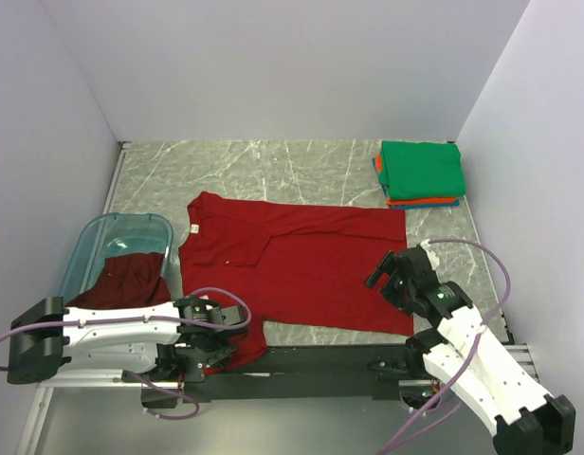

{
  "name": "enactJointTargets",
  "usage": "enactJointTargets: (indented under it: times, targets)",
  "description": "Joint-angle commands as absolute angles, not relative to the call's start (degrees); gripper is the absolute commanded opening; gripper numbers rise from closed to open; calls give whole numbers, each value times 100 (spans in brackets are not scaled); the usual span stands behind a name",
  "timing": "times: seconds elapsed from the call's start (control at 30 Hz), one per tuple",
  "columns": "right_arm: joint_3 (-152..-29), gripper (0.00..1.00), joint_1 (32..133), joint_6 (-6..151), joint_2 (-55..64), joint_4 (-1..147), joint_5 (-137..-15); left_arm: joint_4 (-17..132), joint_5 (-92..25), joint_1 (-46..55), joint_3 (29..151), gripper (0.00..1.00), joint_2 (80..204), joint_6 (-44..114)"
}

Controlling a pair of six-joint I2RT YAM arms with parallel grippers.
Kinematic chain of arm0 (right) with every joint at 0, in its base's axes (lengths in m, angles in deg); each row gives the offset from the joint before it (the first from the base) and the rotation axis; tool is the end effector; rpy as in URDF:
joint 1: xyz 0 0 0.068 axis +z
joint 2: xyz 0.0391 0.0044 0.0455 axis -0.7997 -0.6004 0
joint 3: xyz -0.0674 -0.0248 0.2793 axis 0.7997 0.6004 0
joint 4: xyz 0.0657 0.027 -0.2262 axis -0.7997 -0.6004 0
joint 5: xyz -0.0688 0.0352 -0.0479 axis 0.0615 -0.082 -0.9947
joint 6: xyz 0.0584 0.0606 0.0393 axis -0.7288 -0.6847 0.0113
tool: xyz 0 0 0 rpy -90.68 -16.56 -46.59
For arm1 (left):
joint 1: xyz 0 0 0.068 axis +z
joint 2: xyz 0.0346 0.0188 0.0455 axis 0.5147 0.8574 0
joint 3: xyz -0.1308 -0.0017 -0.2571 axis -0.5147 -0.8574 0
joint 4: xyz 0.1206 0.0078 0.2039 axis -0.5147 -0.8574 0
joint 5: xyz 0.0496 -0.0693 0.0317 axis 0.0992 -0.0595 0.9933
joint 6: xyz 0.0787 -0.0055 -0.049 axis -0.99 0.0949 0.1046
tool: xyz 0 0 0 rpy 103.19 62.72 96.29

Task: Fold and stack the t-shirts
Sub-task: Fold the tshirt

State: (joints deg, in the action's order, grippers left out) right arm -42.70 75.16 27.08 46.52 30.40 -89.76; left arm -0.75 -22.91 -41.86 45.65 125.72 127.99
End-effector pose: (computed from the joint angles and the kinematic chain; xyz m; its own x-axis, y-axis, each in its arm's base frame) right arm 0.1153 0.0371 0.1776 -0.7122 0.5592 -0.4243 0.4025 0.8205 0.4059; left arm 0.0333 -0.0956 0.1339 -0.8527 -0.5215 -0.0304 -0.5196 0.8527 -0.0533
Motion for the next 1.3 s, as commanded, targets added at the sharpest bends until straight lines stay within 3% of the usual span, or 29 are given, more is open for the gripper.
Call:
enactJointTargets:
  times: [0.0,0.6,0.97,1.27]
  targets:
    - [-4160,97,7490,2216,4911,2724,-8647,-119,-2061,-4206,4368,1,12401,12954]
    - [-4073,94,7490,2040,4551,1555,-8076,-480,-1393,-4197,4614,1,11785,13191]
    - [-3528,88,7490,1680,4481,2258,-8075,-577,-1217,-4153,4623,1,11460,13323]
    - [-3220,65,7490,1530,4604,2715,-8295,-603,-1111,-3995,4684,0,11319,13157]
